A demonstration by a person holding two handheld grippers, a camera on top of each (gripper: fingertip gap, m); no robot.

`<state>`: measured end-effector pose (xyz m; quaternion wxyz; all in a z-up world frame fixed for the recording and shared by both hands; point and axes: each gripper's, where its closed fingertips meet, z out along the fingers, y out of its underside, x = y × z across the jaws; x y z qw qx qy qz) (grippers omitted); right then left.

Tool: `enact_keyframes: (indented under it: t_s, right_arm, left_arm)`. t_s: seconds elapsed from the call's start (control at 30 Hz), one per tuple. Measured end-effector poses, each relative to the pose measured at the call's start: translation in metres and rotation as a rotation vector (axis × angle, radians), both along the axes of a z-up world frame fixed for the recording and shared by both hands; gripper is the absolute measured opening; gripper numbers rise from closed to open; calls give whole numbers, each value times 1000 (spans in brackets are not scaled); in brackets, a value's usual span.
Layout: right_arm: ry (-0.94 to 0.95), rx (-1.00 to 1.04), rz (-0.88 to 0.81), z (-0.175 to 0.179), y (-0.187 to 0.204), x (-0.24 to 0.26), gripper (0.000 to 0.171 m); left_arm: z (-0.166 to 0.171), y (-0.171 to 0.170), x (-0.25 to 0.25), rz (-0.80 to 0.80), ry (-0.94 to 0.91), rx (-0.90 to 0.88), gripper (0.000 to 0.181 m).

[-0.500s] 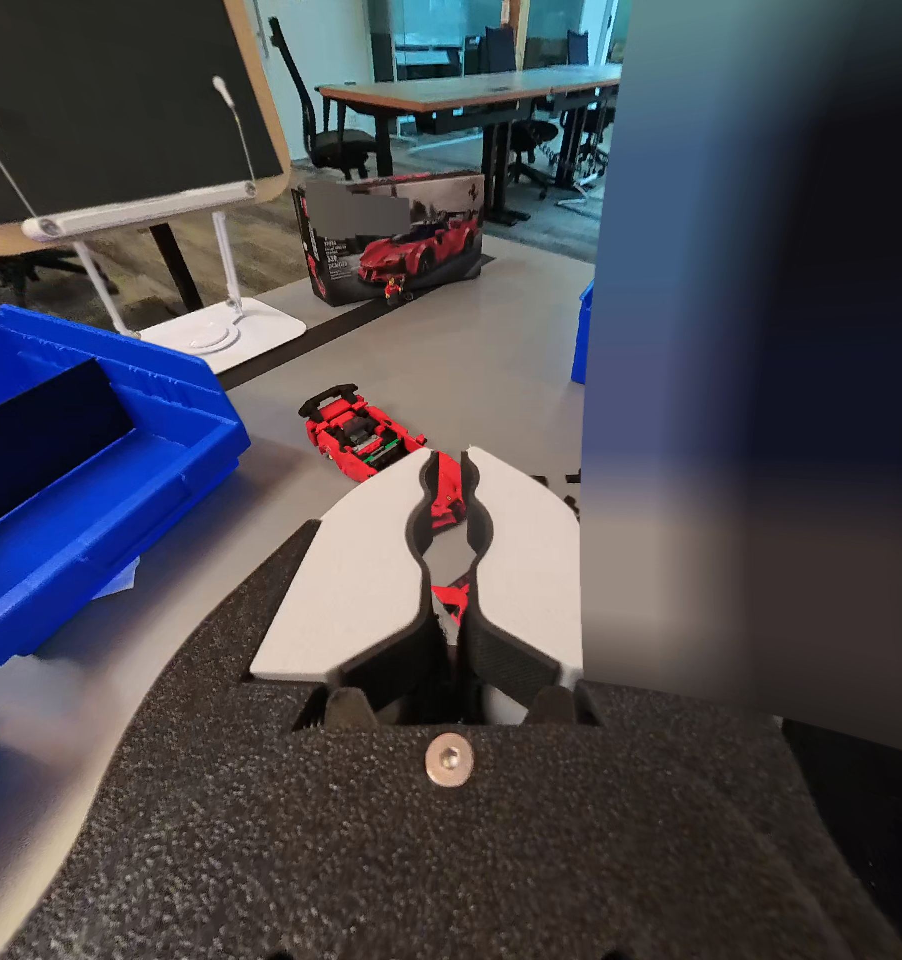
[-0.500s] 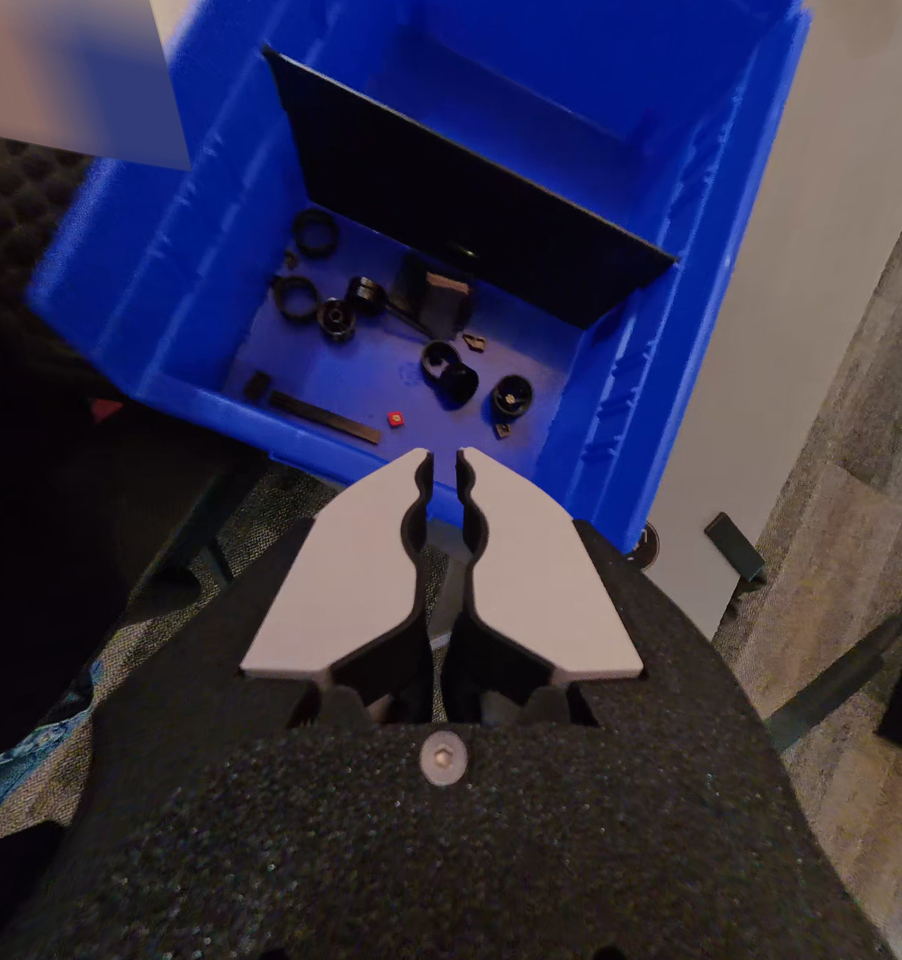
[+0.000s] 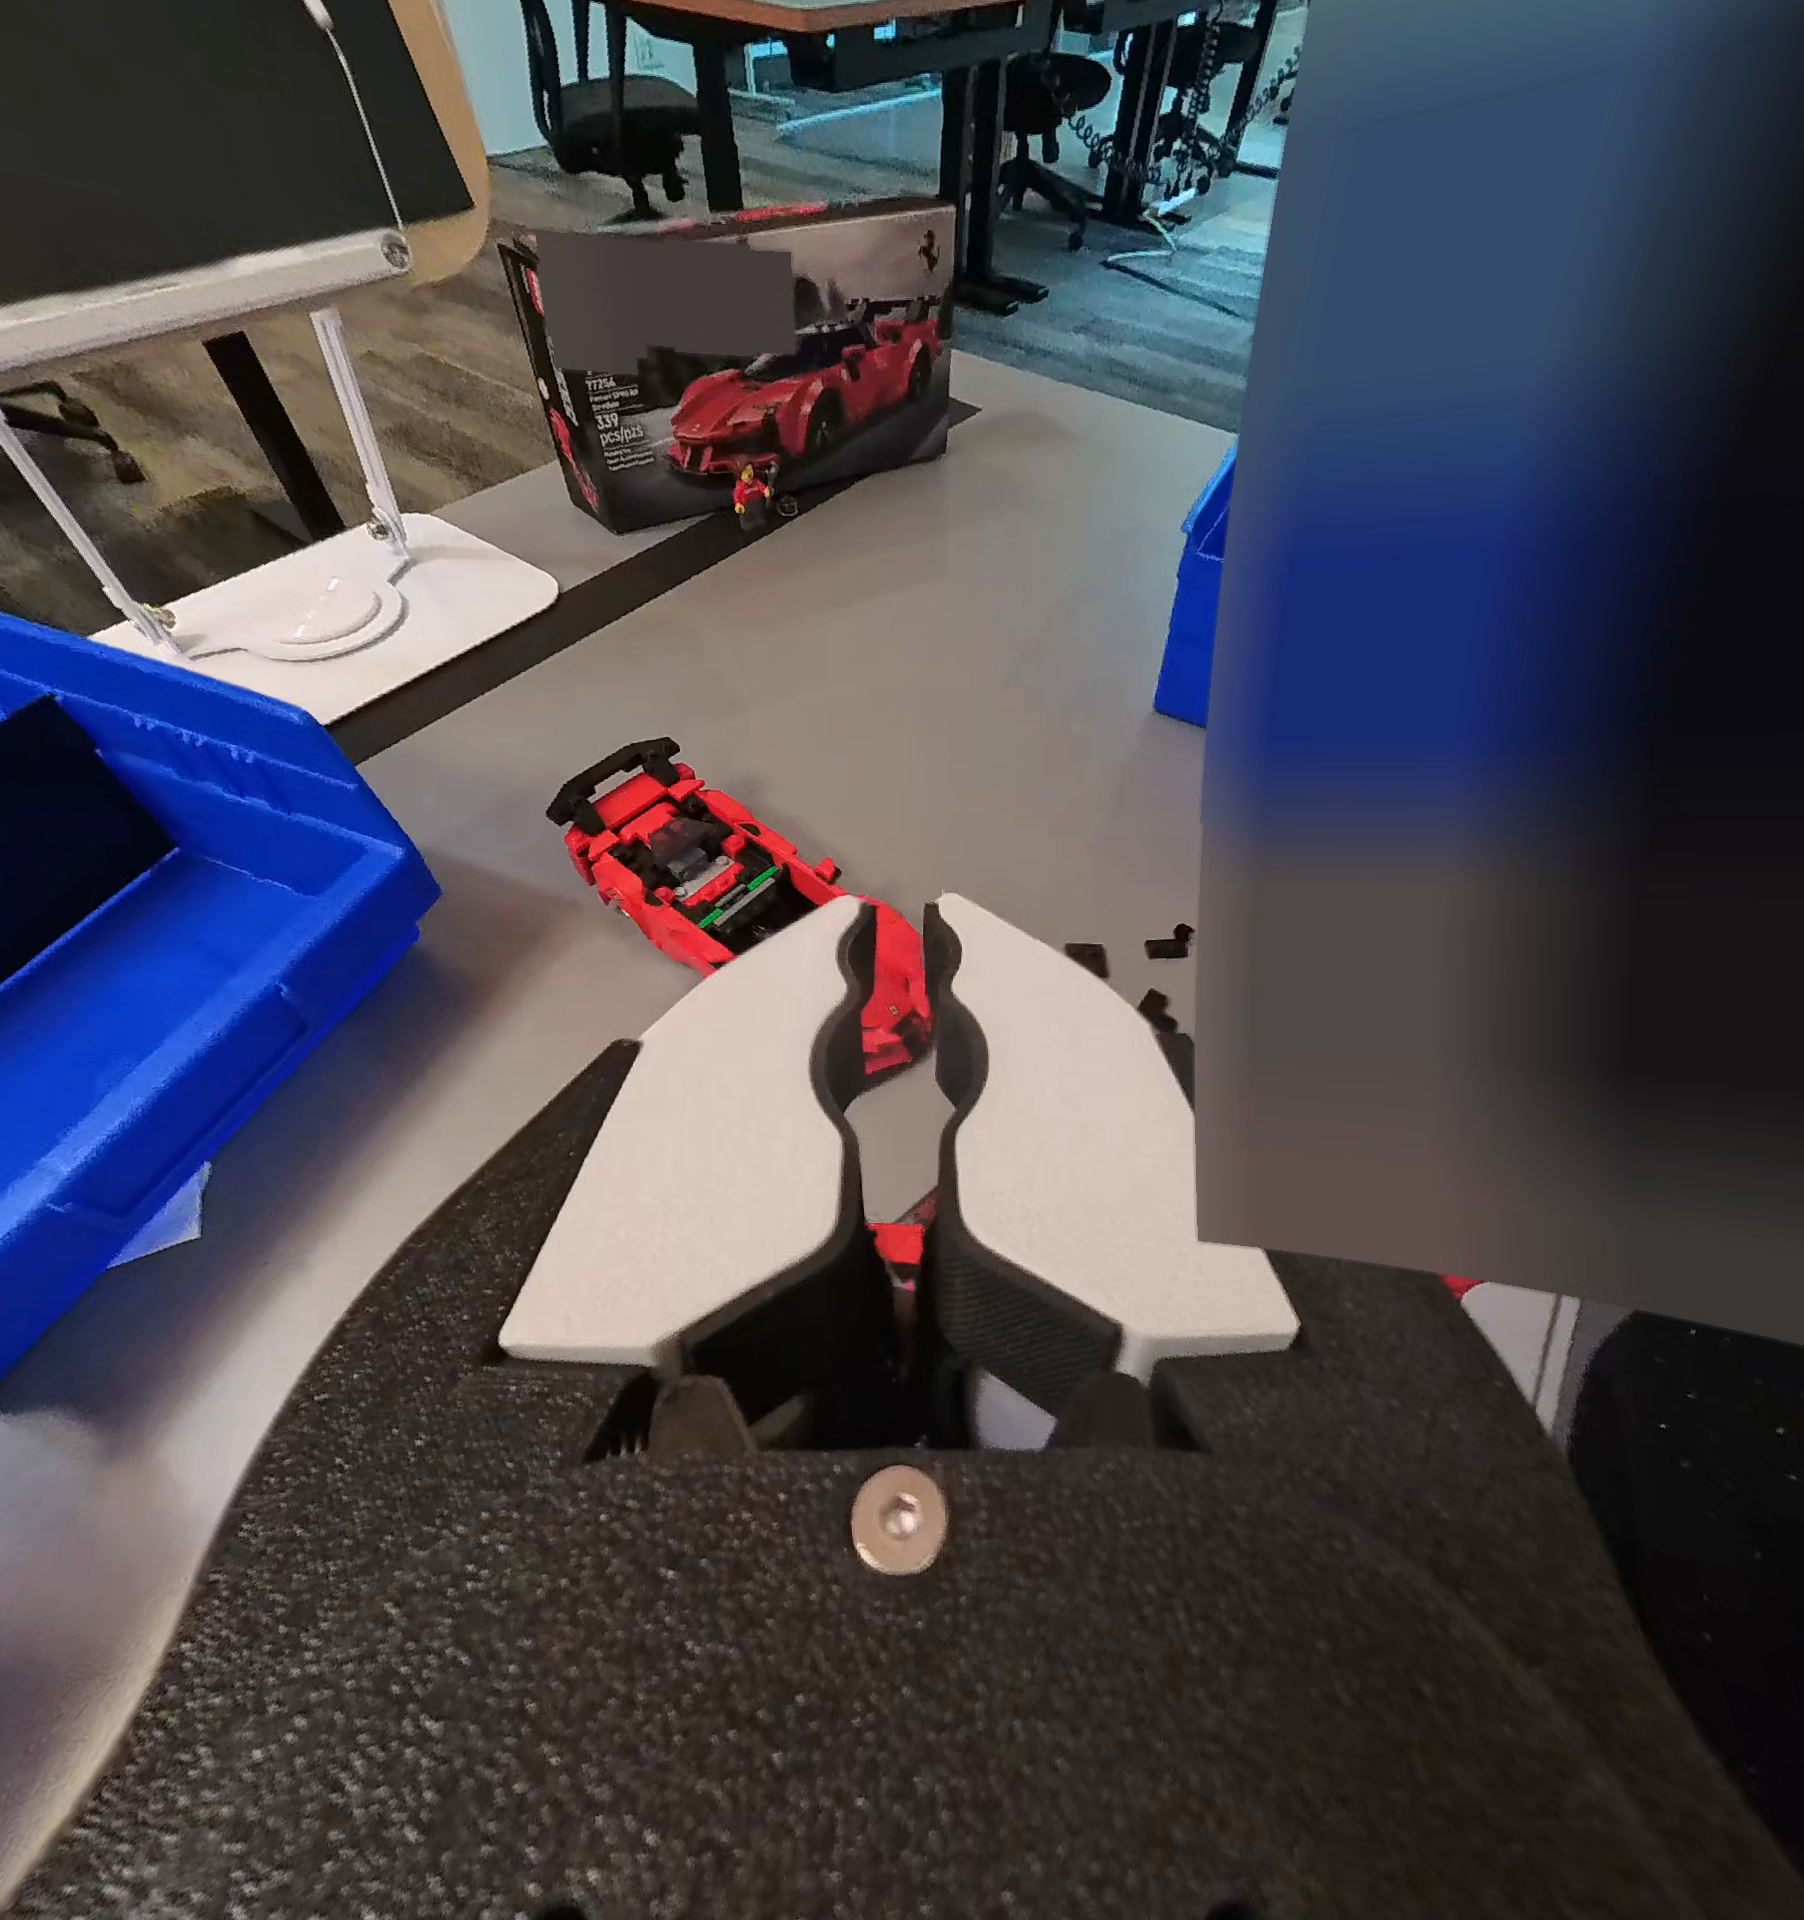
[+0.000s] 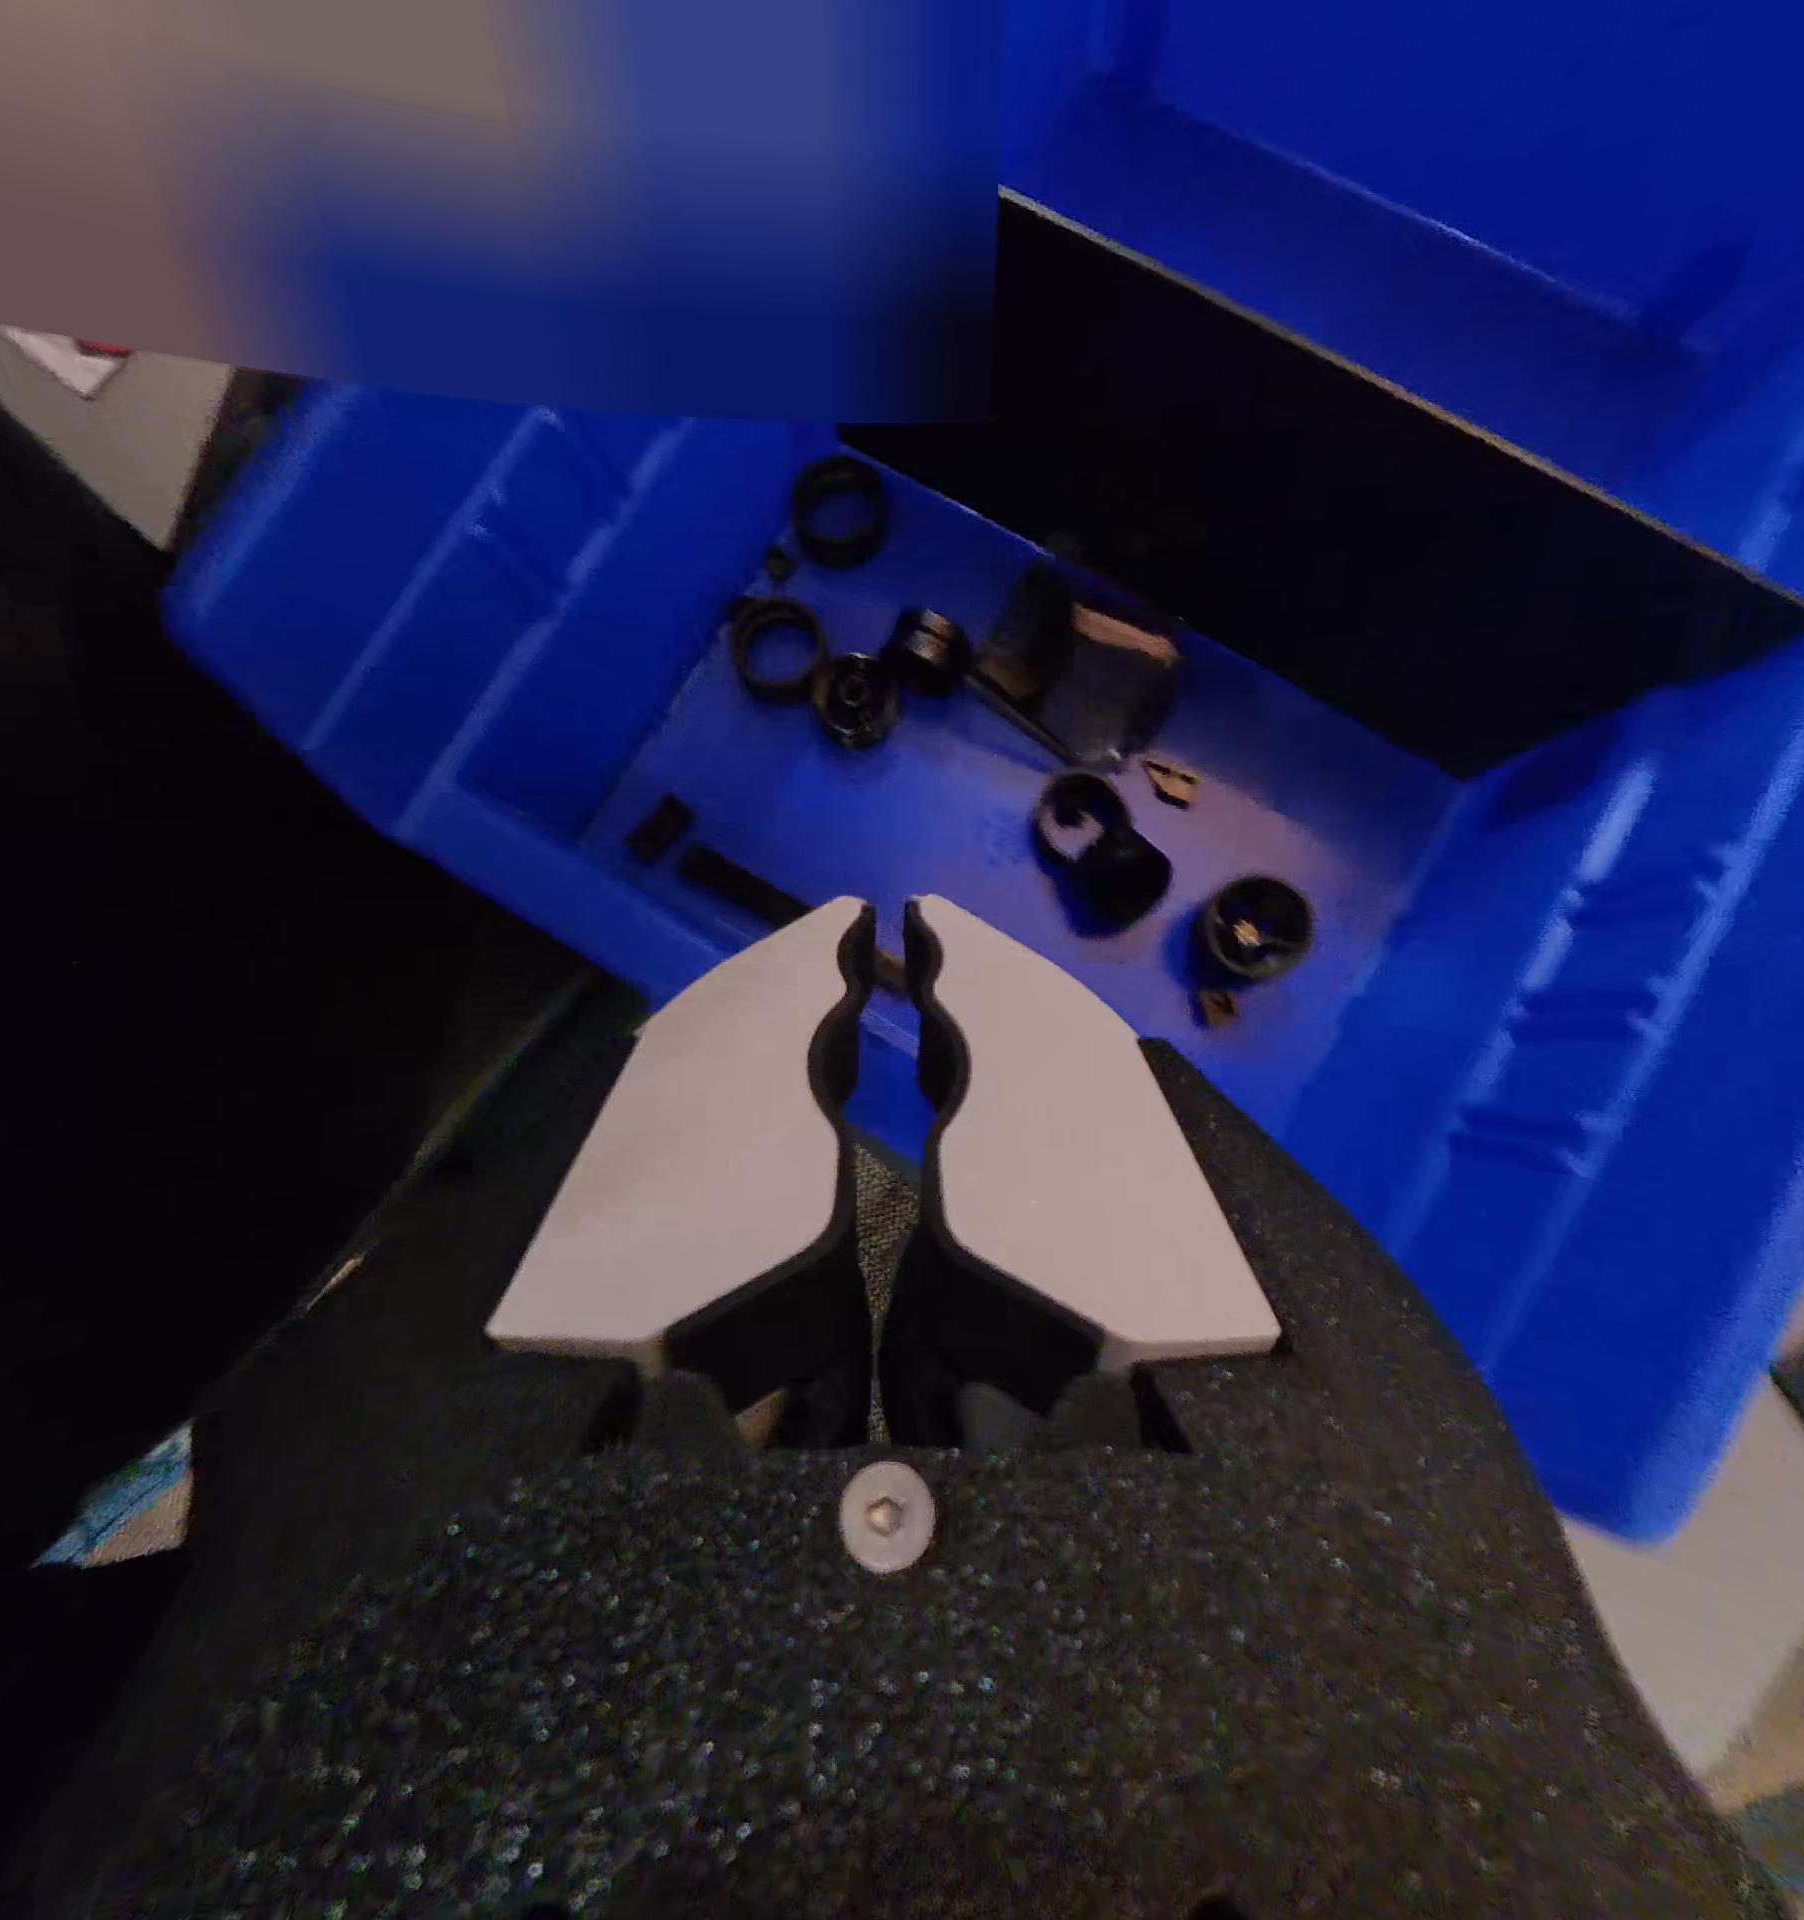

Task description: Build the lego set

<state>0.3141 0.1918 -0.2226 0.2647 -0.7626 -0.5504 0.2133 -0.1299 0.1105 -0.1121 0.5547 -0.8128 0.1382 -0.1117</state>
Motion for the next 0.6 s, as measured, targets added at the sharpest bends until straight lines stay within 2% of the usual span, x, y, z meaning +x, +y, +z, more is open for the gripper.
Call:
enact_keyframes:
  t_s: [0.23, 0.43, 0.57, 0.6]
  right_arm:
    - [-61, -8, 247, 1, -5, -38, 2]
    - [-143, -47, 447, -18, -3, -77, 23]
    - [-184, -123, 542, -37, -10, -94, 17]
    - [-213, -135, 550, -44, -11, -95, 11]
  left_arm:
    - [5, 1, -9, 24, 14, -3, 9]
    - [1, -6, -13, 51, 37, -19, 9]
    - [-1, -15, -20, 81, 41, -18, 9]
    - [-1, -17, -22, 90, 38, -15, 9]
